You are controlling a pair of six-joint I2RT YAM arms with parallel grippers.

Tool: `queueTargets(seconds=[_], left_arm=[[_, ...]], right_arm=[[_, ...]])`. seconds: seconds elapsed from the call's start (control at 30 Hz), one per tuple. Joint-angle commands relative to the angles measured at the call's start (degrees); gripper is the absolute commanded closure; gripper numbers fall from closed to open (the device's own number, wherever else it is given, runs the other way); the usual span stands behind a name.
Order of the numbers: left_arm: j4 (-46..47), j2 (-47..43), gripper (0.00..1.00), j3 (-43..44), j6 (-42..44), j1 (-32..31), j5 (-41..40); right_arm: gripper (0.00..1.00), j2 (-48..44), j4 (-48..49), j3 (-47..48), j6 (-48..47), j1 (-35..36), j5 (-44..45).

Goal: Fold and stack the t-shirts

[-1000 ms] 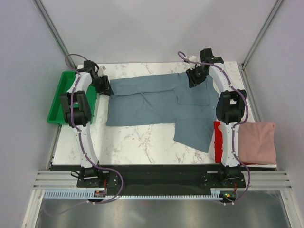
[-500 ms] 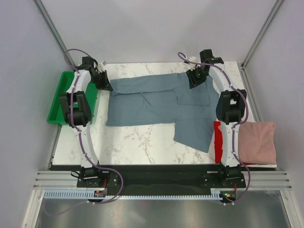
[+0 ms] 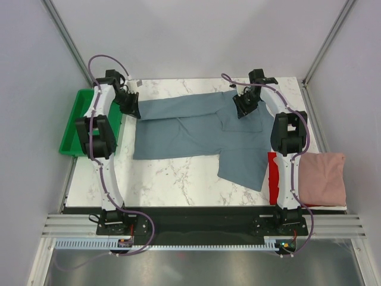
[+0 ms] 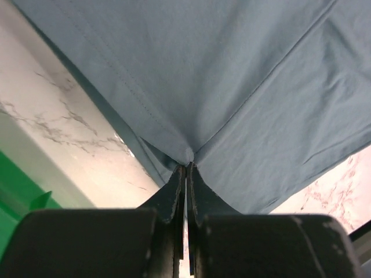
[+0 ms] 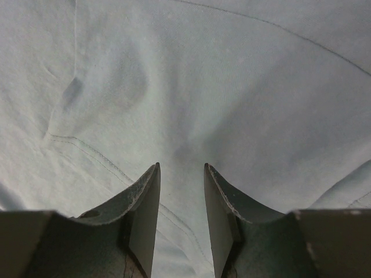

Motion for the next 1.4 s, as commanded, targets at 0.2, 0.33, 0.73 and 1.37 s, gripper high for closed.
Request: queueTargets(seconds=[0.2,0.33,0.73,1.37], left_arm=[[-7.85,-0.33,0.74,-0.83,8.22,-1.92,-4.61],[-7.24,-2.00,0.66,1.63,9.28,-1.92,-10.31],[-5.57,11.00,0.69,17.37,1.47,-6.75,-10.85],[4.36,22.78,0.71,24.40,-2.41,-7.45,-14.81]], right_arm=[[0.57,0.45,1.50,0.44,-2.33,-0.22,0.92],[0.56,-0.34,1.51,0.44,-2.33,-0.75,0.83],[0.56,2.47,6.50,5.54,0.83,-2.50,4.25],[0.60,13.80,12.49,11.33,-2.25,-5.67,20.25]])
